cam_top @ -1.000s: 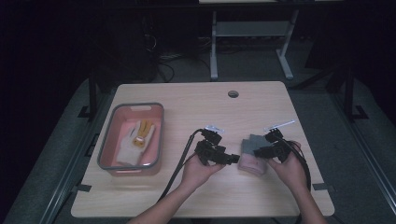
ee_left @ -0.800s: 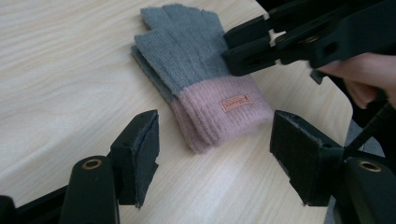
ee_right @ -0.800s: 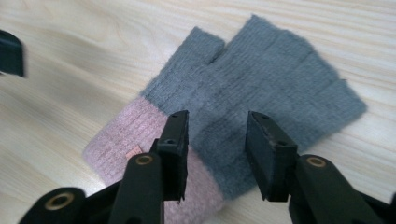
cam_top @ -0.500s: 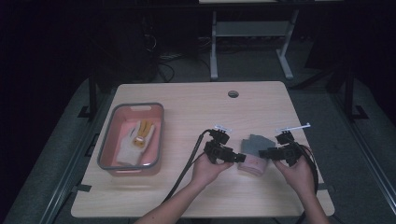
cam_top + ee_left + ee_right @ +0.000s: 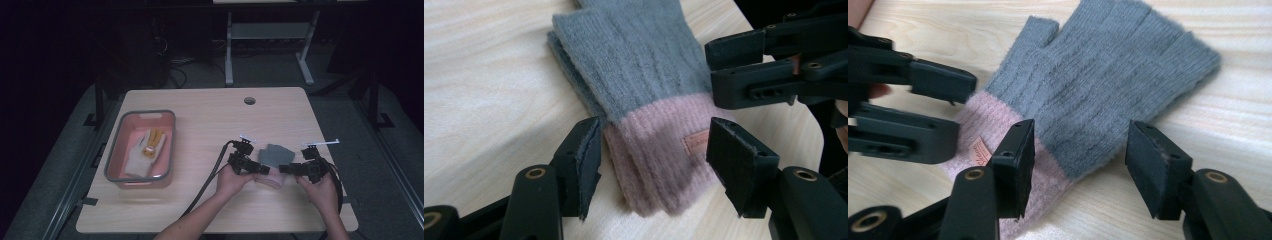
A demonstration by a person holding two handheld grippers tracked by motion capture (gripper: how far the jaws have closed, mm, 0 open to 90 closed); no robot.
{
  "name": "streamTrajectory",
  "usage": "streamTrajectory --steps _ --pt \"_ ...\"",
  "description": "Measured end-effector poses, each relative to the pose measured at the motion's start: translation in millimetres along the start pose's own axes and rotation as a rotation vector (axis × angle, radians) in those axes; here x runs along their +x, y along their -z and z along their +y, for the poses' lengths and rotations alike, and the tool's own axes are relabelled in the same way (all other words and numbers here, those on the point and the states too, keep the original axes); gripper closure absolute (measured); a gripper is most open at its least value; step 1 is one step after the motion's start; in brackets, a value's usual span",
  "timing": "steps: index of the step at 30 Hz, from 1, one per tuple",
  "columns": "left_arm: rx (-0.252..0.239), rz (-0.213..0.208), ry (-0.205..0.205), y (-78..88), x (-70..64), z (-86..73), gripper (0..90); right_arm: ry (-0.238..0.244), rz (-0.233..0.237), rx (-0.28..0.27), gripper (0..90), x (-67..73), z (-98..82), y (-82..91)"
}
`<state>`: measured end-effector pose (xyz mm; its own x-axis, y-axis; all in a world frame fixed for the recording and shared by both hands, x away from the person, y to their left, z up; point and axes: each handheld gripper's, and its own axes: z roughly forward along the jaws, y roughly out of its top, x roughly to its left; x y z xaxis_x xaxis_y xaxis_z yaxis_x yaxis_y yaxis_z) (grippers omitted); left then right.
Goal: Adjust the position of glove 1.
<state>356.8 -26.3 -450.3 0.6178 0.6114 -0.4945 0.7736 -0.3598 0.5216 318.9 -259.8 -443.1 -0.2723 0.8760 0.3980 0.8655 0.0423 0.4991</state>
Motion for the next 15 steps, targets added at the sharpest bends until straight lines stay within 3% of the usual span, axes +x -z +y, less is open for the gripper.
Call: streamTrajectory --steps 7,15 --pt "0.006 0.02 0.008 -6.3 2.3 3.1 38.8 -0.034 0.014 -0.004 44.2 -3.1 -4.2 -6.0" --pt "0.015 0.011 0.019 -9.1 3.5 2.4 40.9 -0.07 0.042 -0.016 43.8 -8.9 -9.4 -8.6"
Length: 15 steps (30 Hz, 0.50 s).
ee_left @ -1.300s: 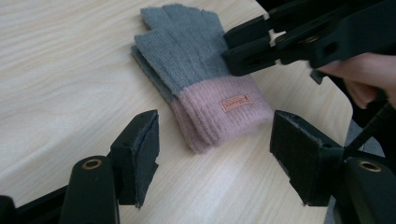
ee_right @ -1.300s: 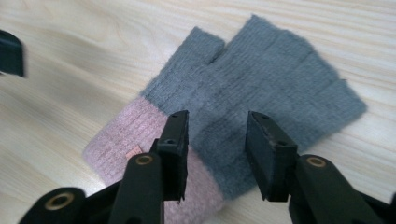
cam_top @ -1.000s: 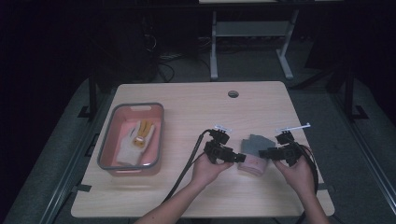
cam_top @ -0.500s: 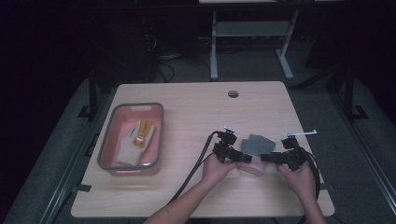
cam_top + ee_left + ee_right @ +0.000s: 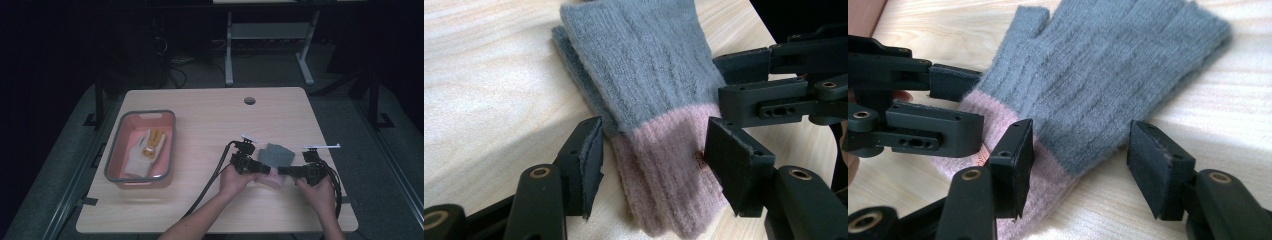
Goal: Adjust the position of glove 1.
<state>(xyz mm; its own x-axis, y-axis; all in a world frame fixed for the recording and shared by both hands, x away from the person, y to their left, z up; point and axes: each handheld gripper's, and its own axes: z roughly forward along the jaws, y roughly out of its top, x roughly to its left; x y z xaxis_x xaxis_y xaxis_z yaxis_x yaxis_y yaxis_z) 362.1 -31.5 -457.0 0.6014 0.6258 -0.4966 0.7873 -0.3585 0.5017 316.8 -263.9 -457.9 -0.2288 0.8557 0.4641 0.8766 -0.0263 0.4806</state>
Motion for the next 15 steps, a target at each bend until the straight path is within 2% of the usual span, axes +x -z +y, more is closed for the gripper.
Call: streamTrajectory --steps 1,5,8,12,14,15 --pt "-0.002 -0.006 0.011 -1.3 0.5 -0.3 40.9 -0.025 0.012 0.002 43.8 -1.5 -1.5 -0.4" --pt "0.001 -0.015 0.023 -1.5 1.8 -1.2 42.4 -0.06 0.042 -0.007 45.1 -4.0 -3.8 -1.8" --pt "-0.004 -0.019 0.022 -2.0 2.4 -1.8 43.5 -0.063 0.045 -0.023 46.2 -3.9 -5.5 -2.5" --pt "-0.008 -0.019 0.028 -2.5 1.2 -2.5 47.1 -0.094 0.06 -0.029 49.7 -4.4 -7.6 -2.9" --pt "-0.005 -0.022 0.035 -2.6 1.9 -2.9 47.7 -0.117 0.099 -0.023 53.3 -7.5 -8.1 -4.2" --pt "-0.005 -0.022 0.035 -2.6 1.9 -2.9 48.0 -0.117 0.099 -0.023 53.3 -7.5 -8.1 -4.2"
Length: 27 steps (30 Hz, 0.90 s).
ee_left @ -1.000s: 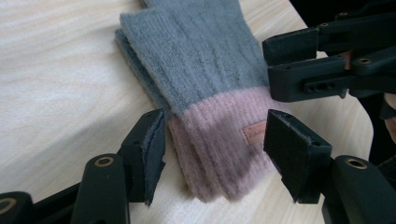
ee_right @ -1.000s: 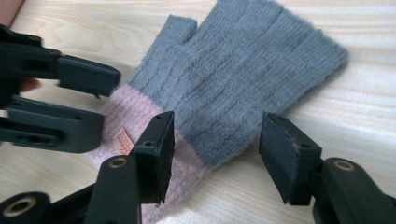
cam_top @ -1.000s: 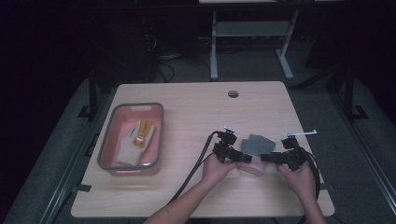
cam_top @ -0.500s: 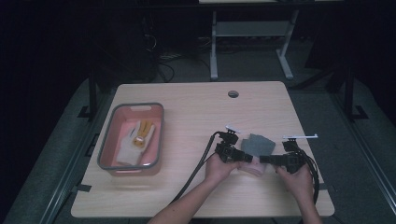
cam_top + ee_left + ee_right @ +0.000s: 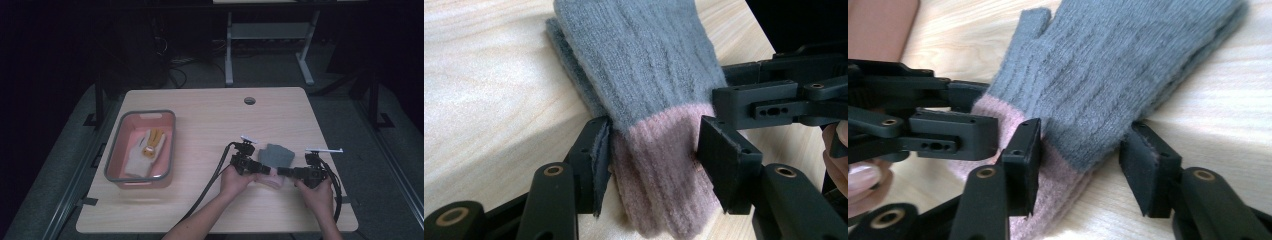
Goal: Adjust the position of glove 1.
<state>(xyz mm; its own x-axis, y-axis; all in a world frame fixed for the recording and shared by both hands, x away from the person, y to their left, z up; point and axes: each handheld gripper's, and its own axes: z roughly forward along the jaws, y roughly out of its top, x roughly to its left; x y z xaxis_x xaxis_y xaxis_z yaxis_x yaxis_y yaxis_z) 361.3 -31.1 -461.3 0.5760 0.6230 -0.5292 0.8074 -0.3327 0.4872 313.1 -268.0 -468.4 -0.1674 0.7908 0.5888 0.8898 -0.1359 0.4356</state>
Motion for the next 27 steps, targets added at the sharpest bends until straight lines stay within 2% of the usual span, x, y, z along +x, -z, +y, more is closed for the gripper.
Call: streamTrajectory --steps 2,9,13,17,27 --pt "-0.001 0.0 0.006 -0.2 -0.2 -0.4 49.0 -0.034 0.037 0.008 56.1 -2.6 -0.2 -1.4" --pt "-0.002 -0.014 0.017 -0.1 0.5 -0.4 52.9 -0.043 0.056 0.009 59.0 -3.1 -0.8 -3.2" --pt "-0.003 -0.033 0.023 0.5 3.2 -0.6 56.3 -0.057 0.083 0.011 64.0 -4.6 -0.8 -3.5" --pt "-0.018 -0.032 0.027 0.5 3.8 -1.9 57.3 -0.033 0.075 0.012 69.6 -1.0 0.3 -2.6" --pt "-0.026 -0.059 0.054 5.2 8.6 -4.0 61.5 0.01 0.074 0.009 71.6 6.7 -0.4 -2.3"
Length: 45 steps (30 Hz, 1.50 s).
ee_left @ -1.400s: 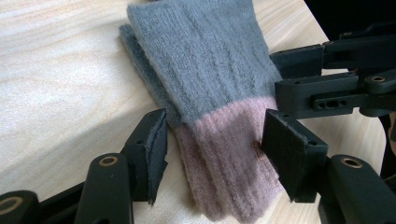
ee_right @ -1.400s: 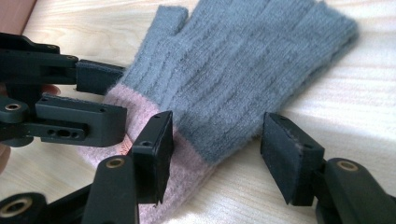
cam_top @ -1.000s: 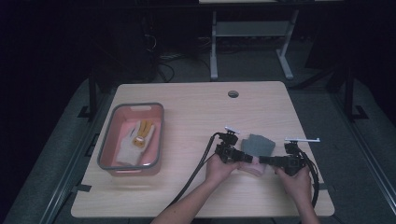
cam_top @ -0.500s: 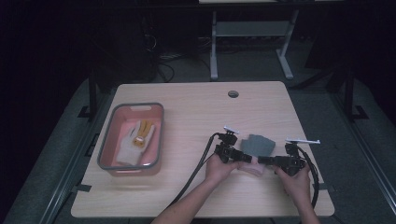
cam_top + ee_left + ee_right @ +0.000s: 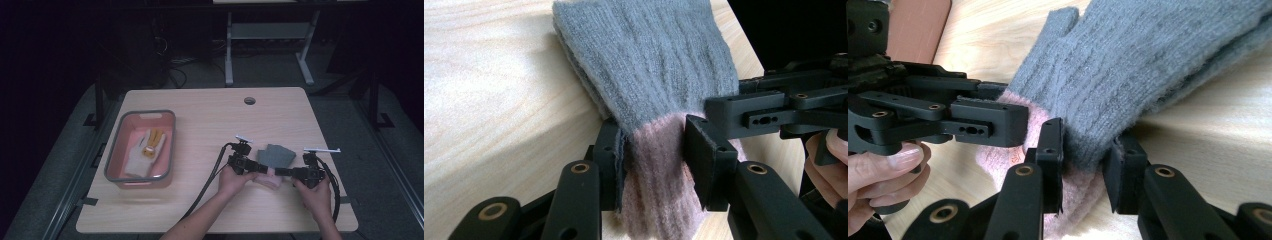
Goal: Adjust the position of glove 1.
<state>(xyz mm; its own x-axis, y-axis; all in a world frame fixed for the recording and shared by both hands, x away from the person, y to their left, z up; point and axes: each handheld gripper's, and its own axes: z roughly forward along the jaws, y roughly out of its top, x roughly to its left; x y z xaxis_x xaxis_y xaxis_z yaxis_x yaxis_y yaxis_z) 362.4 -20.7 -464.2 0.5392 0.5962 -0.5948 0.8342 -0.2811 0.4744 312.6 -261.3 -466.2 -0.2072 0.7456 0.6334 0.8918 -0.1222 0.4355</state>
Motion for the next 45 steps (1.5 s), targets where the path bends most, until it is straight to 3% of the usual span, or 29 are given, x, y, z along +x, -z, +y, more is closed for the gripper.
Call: streamTrajectory --steps 3,8,24,36,45 --pt "-0.005 -0.008 0.006 1.5 0.5 -0.9 61.5 -0.006 0.007 0.003 71.7 2.1 -0.2 0.6" --pt "-0.008 -0.013 -0.002 4.8 0.6 -2.6 61.9 0.036 0.004 -0.002 71.7 10.6 1.2 2.3" --pt "-0.044 -0.031 -0.004 23.1 6.2 -6.6 62.1 0.077 0.016 -0.003 71.6 27.8 5.3 -1.6" --pt "-0.074 -0.015 -0.022 52.1 9.5 -7.7 62.0 0.117 0.035 0.008 71.6 47.2 11.9 -9.0" --pt "-0.105 -0.005 -0.02 77.0 15.3 -9.0 62.1 0.156 0.037 0.023 71.6 71.2 21.4 -18.4"
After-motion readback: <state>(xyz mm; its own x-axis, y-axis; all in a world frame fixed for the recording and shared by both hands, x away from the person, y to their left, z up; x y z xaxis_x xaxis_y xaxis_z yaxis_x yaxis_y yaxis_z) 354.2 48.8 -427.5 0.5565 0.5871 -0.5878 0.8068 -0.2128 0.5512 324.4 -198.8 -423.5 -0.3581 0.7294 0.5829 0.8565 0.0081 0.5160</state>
